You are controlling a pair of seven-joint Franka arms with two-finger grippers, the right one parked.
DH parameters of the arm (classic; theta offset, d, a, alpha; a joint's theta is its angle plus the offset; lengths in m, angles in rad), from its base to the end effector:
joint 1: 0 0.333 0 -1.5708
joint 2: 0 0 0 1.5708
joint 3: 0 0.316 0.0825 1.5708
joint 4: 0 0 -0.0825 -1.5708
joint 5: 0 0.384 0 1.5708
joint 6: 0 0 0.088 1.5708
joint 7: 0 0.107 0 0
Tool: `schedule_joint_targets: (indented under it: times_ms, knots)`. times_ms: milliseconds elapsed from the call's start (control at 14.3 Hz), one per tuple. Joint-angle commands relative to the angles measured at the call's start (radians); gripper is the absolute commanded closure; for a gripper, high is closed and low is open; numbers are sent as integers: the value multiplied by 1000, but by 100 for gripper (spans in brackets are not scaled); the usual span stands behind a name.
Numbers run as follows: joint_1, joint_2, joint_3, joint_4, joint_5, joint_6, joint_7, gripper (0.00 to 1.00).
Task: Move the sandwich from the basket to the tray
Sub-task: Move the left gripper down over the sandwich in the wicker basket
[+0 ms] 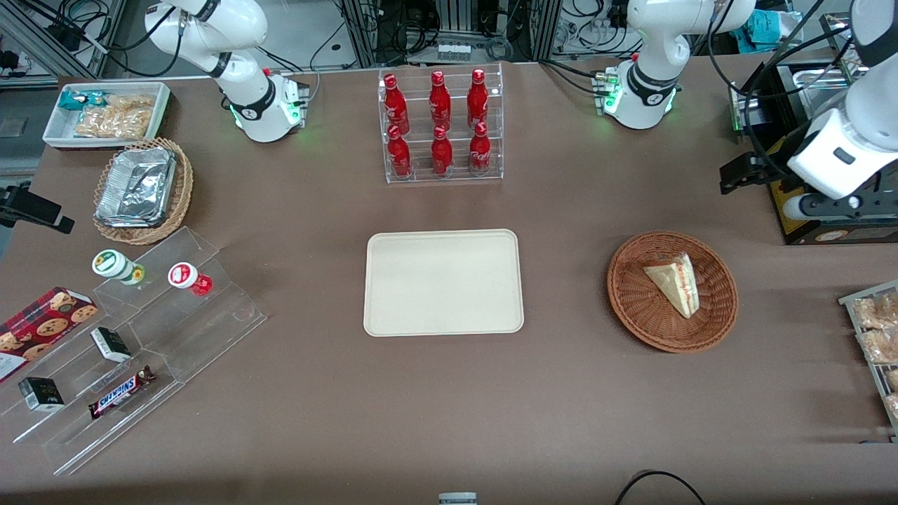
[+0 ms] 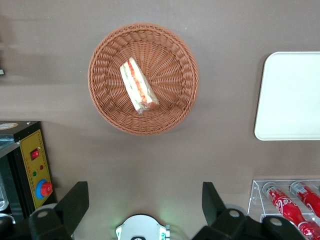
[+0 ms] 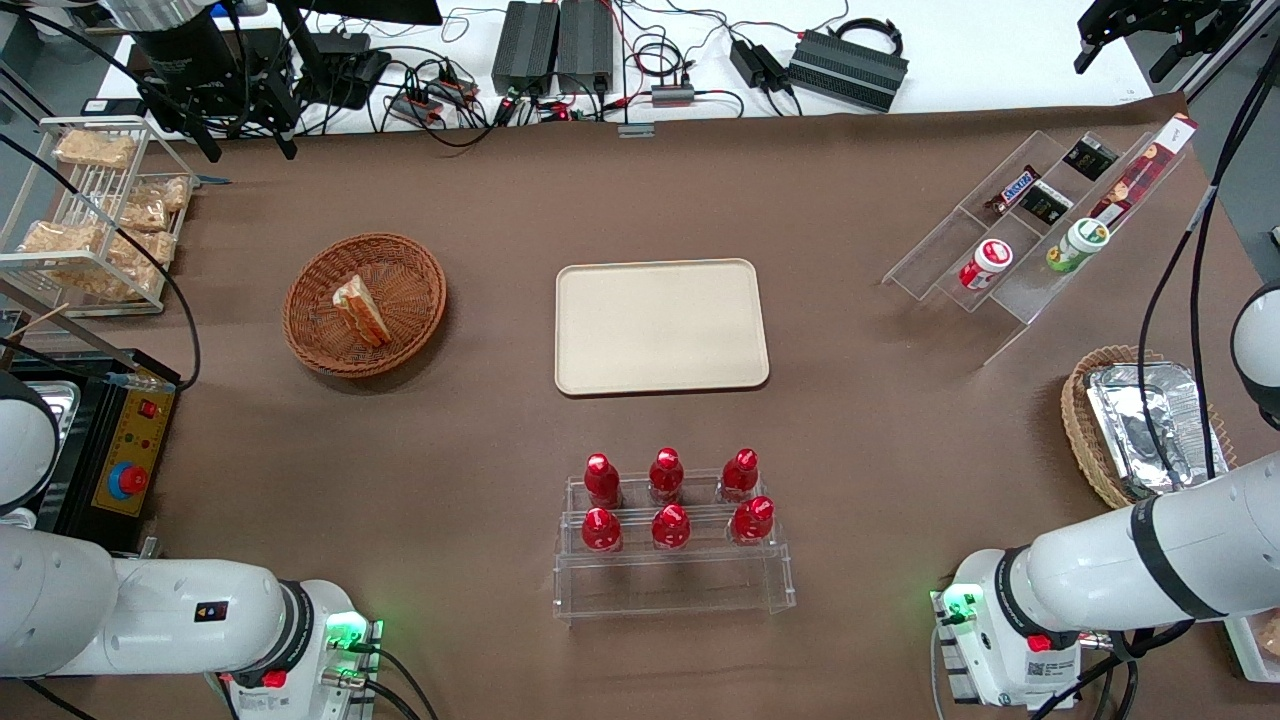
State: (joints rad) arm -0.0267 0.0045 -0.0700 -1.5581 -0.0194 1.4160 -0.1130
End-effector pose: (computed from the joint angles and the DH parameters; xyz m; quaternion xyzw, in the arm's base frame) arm 0.5359 -0.0542 0.6156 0.9972 0.0073 -0.0739 0.0021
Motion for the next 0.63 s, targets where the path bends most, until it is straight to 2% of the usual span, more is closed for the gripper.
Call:
schedule_joint_targets:
  times_ms: [0, 209, 558]
  knots:
    - [-10, 2, 13, 23, 21, -25, 12, 0]
    - [-10, 21, 13, -54, 39, -14, 0, 0]
    - [-9, 6, 15, -402, 42, 410, -4, 0]
